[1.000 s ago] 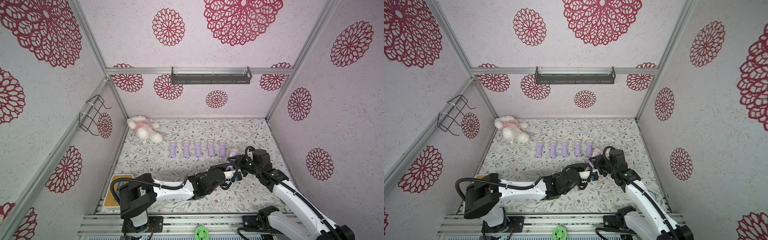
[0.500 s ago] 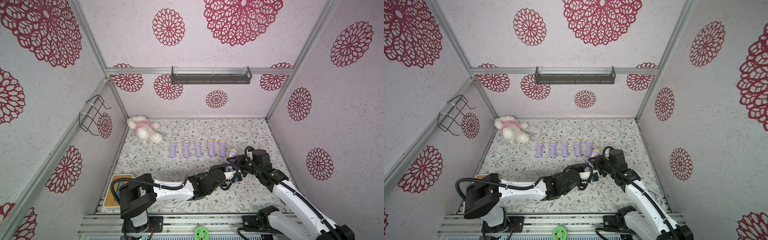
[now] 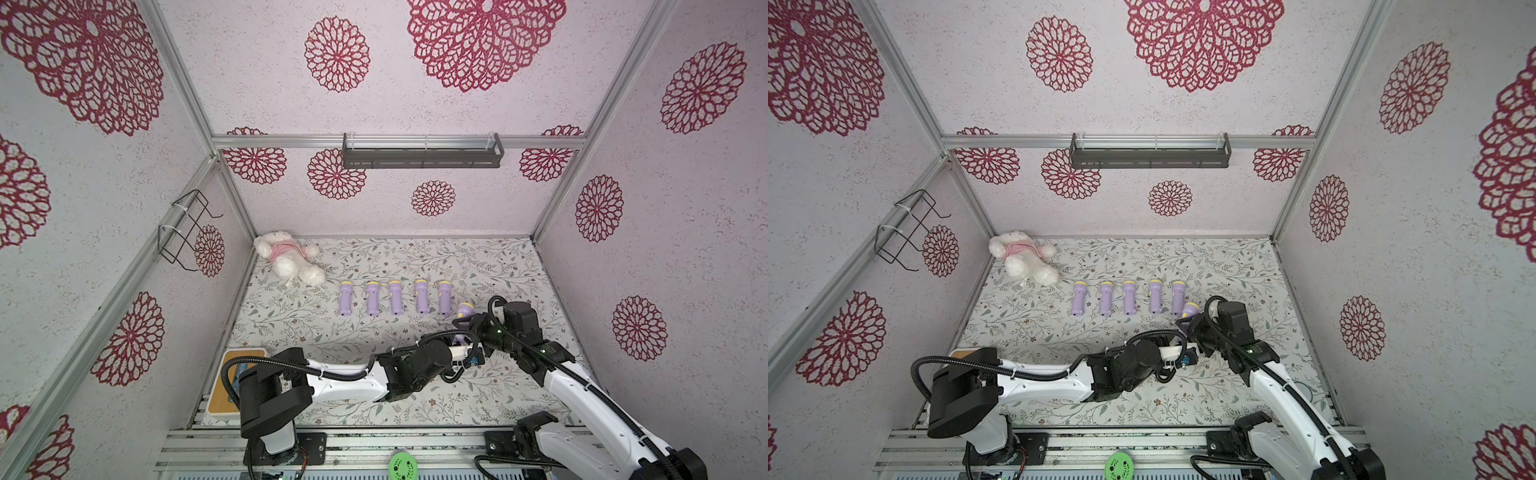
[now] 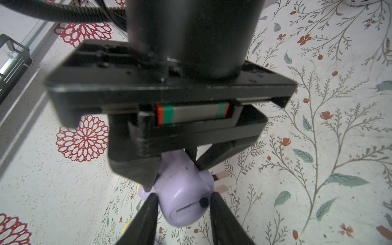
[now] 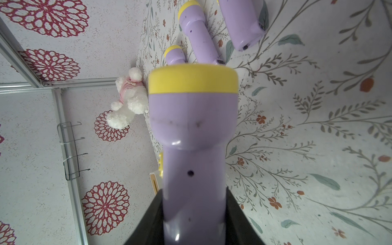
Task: Close the plug at the bottom of the flashlight
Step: Close the plug of the flashlight.
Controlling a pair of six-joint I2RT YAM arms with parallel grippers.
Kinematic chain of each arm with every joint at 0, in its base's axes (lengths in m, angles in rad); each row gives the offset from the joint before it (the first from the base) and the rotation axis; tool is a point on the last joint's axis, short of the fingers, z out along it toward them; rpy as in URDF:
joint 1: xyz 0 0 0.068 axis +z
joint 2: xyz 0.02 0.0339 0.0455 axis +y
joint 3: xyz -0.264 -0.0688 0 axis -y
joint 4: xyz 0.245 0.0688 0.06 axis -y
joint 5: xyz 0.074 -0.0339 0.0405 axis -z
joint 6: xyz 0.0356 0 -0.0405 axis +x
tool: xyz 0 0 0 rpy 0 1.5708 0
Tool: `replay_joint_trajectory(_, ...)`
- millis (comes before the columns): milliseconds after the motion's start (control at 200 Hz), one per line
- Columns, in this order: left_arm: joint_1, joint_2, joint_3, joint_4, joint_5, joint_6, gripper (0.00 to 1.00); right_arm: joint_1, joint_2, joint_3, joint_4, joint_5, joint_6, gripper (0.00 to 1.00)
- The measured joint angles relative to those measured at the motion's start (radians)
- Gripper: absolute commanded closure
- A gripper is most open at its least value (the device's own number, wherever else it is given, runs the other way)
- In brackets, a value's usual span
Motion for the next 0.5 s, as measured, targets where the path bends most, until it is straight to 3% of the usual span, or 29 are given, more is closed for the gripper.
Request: replay_joint_trajectory(500,0.0,0.006,0.015,-0.014,0.006,-0.026,0.62,-0.001,0.0,-0.002,0.0,0.01,0.001,1.0)
